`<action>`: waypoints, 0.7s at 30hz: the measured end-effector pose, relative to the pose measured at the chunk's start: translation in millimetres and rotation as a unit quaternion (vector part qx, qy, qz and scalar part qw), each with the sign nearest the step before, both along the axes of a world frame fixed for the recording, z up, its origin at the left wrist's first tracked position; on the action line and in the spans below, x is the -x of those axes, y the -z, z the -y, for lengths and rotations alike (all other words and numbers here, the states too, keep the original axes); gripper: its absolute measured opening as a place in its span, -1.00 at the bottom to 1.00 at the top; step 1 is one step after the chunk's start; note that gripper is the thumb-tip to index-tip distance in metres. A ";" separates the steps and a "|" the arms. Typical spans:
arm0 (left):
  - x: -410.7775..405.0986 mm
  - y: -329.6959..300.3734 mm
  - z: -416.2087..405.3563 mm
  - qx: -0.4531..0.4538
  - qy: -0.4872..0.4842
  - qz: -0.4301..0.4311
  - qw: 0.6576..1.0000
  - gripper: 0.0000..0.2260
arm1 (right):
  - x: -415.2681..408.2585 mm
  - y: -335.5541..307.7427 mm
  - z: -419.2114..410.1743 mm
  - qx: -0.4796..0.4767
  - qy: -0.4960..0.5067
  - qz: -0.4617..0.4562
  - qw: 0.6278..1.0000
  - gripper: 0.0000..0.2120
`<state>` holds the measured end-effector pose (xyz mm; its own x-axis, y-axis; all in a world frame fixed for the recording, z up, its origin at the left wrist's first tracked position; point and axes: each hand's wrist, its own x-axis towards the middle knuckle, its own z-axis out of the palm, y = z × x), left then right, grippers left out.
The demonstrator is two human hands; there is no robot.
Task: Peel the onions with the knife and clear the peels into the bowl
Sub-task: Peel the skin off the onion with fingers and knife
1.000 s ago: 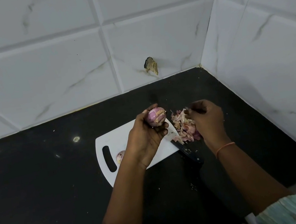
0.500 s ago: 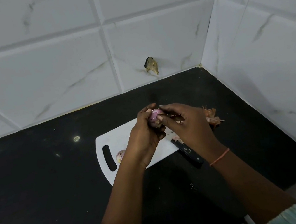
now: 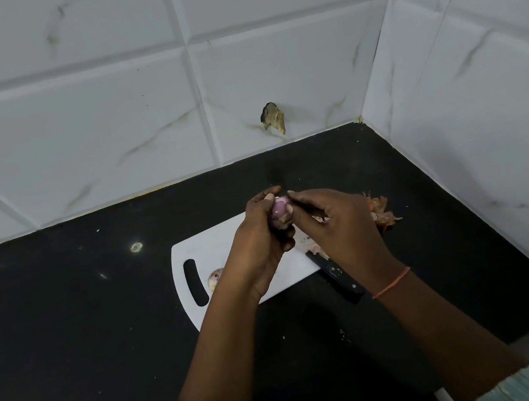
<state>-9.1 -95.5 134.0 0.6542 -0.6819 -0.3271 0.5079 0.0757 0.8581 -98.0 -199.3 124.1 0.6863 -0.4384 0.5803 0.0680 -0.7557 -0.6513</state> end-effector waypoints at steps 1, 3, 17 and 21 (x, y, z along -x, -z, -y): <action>0.4 -0.2 -0.2 0.002 0.000 -0.002 1.000 -0.68 | 0.2 -0.2 0.6 0.002 -0.002 0.002 1.000 -0.77; 1.0 -1.1 -0.3 0.002 0.002 0.000 1.000 -0.69 | 0.0 -0.6 1.0 0.015 -0.001 0.004 1.000 -0.78; -0.4 -1.5 -2.2 0.009 -0.003 -0.003 1.000 -0.71 | 1.0 -2.5 -2.0 -0.058 -0.013 -0.008 0.998 -0.81; -1.0 -1.5 -1.7 0.003 -0.007 0.000 1.000 -0.70 | -0.5 2.4 -1.0 -0.071 -0.008 -0.005 0.997 -0.82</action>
